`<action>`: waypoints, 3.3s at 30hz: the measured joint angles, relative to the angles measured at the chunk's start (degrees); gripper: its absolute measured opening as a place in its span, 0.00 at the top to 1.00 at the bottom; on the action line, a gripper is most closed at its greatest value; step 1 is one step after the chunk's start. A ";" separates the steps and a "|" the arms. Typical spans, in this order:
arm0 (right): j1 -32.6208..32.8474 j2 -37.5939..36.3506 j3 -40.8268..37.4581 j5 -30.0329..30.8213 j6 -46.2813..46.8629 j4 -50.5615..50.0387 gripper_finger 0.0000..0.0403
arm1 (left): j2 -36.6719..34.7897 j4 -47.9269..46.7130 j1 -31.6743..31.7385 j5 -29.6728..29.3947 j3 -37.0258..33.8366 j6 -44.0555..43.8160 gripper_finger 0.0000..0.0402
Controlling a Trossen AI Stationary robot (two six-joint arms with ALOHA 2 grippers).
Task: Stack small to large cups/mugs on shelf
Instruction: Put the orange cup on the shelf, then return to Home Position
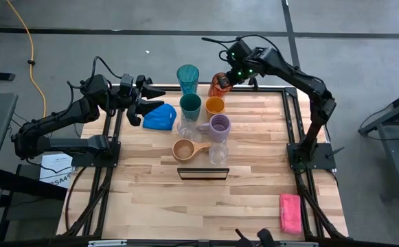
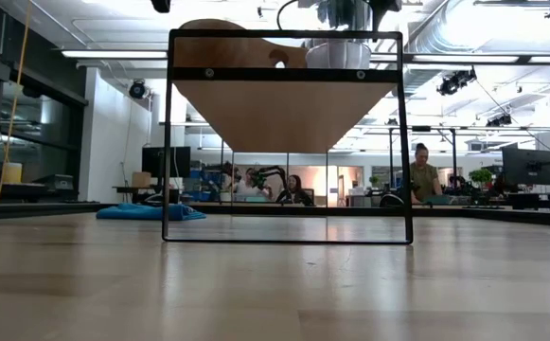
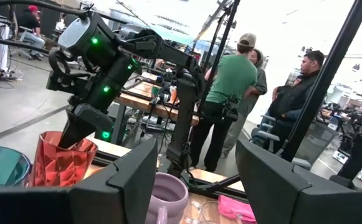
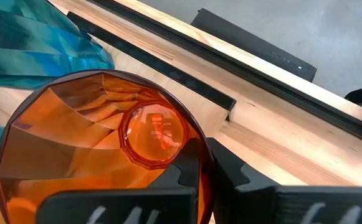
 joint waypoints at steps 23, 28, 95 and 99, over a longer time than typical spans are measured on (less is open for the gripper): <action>0.13 1.14 -0.07 -0.07 1.49 2.73 0.88 | 0.00 0.00 0.00 -0.57 0.00 0.00 0.49; 0.15 1.14 -0.07 -0.03 1.49 3.27 0.82 | 0.00 0.00 -0.02 -0.61 0.00 0.00 0.49; 3.98 -7.80 -11.89 -0.04 -13.70 9.52 1.00 | -0.02 -0.03 0.00 -2.43 0.00 0.20 0.49; 3.98 -7.76 -11.89 -0.03 -13.18 11.07 1.00 | -0.02 -0.02 0.00 -2.43 0.00 0.20 0.49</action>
